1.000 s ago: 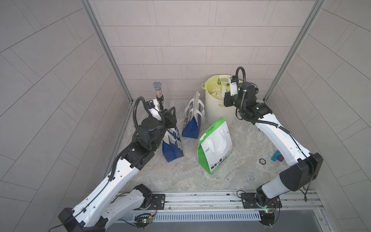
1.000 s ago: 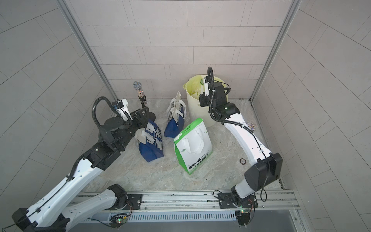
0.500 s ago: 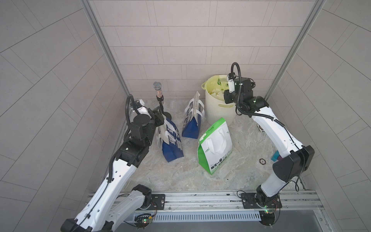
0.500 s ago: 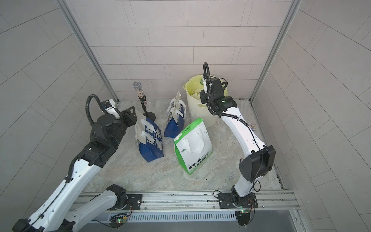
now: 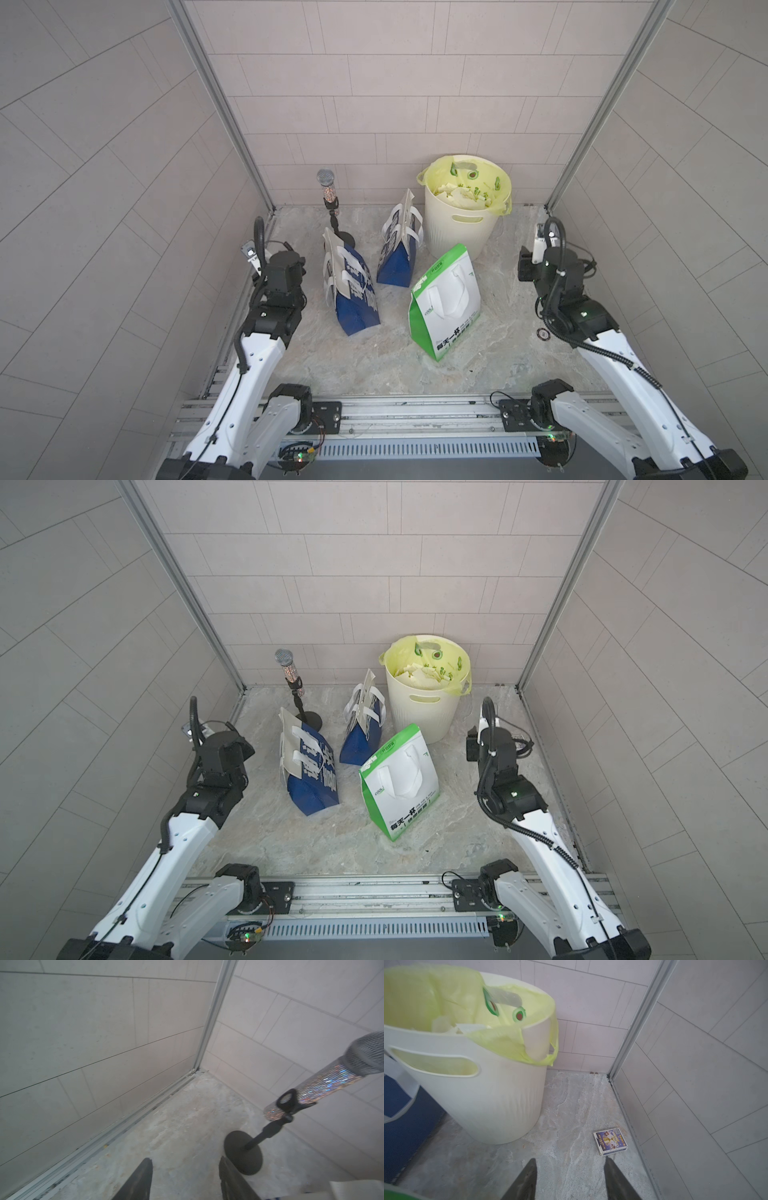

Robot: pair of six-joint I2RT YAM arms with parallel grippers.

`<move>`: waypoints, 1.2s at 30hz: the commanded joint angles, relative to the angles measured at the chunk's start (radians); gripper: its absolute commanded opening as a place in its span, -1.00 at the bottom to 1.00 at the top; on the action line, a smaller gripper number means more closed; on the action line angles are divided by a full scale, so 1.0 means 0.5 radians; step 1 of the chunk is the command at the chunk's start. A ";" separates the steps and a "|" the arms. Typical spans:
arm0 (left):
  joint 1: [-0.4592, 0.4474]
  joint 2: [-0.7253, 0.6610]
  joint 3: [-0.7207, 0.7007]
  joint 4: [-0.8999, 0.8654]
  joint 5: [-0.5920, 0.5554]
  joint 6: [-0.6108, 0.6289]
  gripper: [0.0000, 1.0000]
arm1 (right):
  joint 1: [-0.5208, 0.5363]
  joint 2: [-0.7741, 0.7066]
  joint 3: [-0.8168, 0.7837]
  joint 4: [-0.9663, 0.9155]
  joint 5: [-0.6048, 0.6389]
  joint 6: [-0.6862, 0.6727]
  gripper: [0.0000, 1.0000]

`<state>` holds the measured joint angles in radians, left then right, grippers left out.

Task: Shred takeout receipts and throw away
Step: Reset both arms

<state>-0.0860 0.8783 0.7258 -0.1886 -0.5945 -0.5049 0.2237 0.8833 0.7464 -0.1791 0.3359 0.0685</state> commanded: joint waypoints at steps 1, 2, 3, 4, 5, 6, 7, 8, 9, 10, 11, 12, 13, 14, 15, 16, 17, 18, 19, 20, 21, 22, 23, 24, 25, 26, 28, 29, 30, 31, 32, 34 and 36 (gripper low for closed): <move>0.060 -0.020 -0.155 0.131 -0.151 0.110 0.19 | -0.015 0.113 -0.388 0.572 0.197 0.086 0.14; 0.083 -0.010 -0.204 0.170 -0.129 0.137 0.21 | -0.030 0.176 -0.500 0.769 0.233 0.095 0.16; 0.101 0.003 -0.246 0.207 -0.102 0.156 0.24 | -0.054 0.246 -0.573 0.935 0.259 0.136 0.18; 0.120 0.021 -0.295 0.259 -0.080 0.176 0.28 | -0.091 0.337 -0.629 1.077 0.250 0.181 0.18; 0.127 0.047 -0.360 0.354 -0.073 0.199 0.35 | -0.125 0.441 -0.665 1.201 0.203 0.185 0.19; 0.129 0.071 -0.414 0.445 -0.070 0.229 0.38 | -0.145 0.542 -0.677 1.306 0.183 0.164 0.22; 0.128 0.096 -0.459 0.522 -0.075 0.256 0.41 | -0.159 0.647 -0.680 1.401 0.180 0.139 0.26; 0.129 0.121 -0.503 0.614 -0.067 0.296 0.43 | -0.165 0.738 -0.684 1.481 0.139 0.090 0.31; 0.128 0.141 -0.539 0.689 -0.058 0.327 0.46 | -0.182 0.817 -0.687 1.570 0.062 0.049 0.35; 0.129 0.167 -0.578 0.756 -0.054 0.342 0.59 | -0.211 0.906 -0.704 1.692 -0.067 0.014 0.39; 0.129 0.207 -0.607 0.805 -0.058 0.353 0.81 | -0.233 0.980 -0.708 1.780 -0.220 -0.041 0.43; 0.130 0.235 -0.621 0.824 -0.073 0.346 0.95 | -0.246 1.045 -0.699 1.827 -0.258 -0.063 0.46; 0.129 0.277 -0.634 0.854 -0.068 0.353 0.99 | -0.259 1.084 -0.667 1.828 -0.245 -0.081 0.49; 0.129 0.318 -0.651 0.896 -0.029 0.389 0.99 | -0.268 1.089 -0.647 1.792 -0.261 -0.098 0.51; 0.130 0.355 -0.666 0.946 0.005 0.422 0.99 | -0.310 1.112 -0.644 1.816 -0.325 -0.072 0.53; 0.129 0.396 -0.688 1.025 0.054 0.449 0.99 | -0.366 1.136 -0.658 1.861 -0.390 -0.026 0.53; 0.129 0.441 -0.712 1.113 0.097 0.471 0.99 | -0.420 1.162 -0.695 1.939 -0.453 0.006 0.54; 0.129 0.482 -0.731 1.197 0.152 0.488 0.99 | -0.451 1.202 -0.756 2.088 -0.490 0.034 0.54; 0.130 0.533 -0.752 1.316 0.233 0.536 1.00 | -0.470 1.272 -0.835 2.303 -0.491 0.063 0.54; 0.129 0.594 -0.772 1.438 0.302 0.619 0.99 | -0.475 1.361 -0.900 2.512 -0.482 0.078 0.56; 0.129 0.651 -0.779 1.518 0.350 0.653 0.99 | -0.475 1.422 -0.923 2.658 -0.481 0.083 0.59; 0.131 0.713 -0.780 1.593 0.369 0.667 0.99 | -0.473 1.375 -0.907 2.545 -0.490 0.075 0.64; 0.129 0.776 -0.780 1.654 0.388 0.673 0.99 | -0.474 1.327 -0.854 2.354 -0.452 0.087 0.67; 0.129 0.823 -0.782 1.707 0.417 0.684 1.00 | -0.475 1.311 -0.800 2.230 -0.380 0.122 0.72; 0.130 0.871 -0.767 1.773 0.446 0.714 0.99 | -0.470 1.318 -0.767 2.186 -0.371 0.115 0.99; 0.130 0.907 -0.745 1.786 0.522 0.718 1.00 | -0.468 1.338 -0.780 2.246 -0.363 0.117 0.99; 0.131 0.991 -0.719 1.896 0.675 0.826 1.00 | -0.464 1.375 -0.812 2.372 -0.358 0.103 0.99; 0.128 1.045 -0.713 1.950 0.733 0.880 0.99 | -0.466 1.348 -0.799 2.299 -0.359 0.101 0.99; 0.129 1.117 -0.708 2.016 0.770 0.900 0.99 | -0.466 1.338 -0.789 2.257 -0.356 0.107 0.99; 0.127 1.212 -0.705 2.079 0.785 0.910 1.00 | -0.463 1.352 -0.797 2.300 -0.354 0.108 0.99; 0.127 1.299 -0.723 2.166 0.803 0.916 0.99 | -0.463 1.377 -0.811 2.366 -0.352 0.102 0.99; 0.122 1.444 -0.758 2.461 0.757 0.934 0.99 | -0.459 1.349 -0.797 2.295 -0.361 0.097 0.99; 0.120 1.321 -0.672 2.092 0.650 0.861 1.00 | -0.446 1.374 -0.801 2.343 -0.342 0.085 0.99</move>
<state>-0.0257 1.5764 0.3580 0.8406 -0.2474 -0.0948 -0.0074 1.5642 0.3458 0.9623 0.1436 0.1135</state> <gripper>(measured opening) 0.996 0.995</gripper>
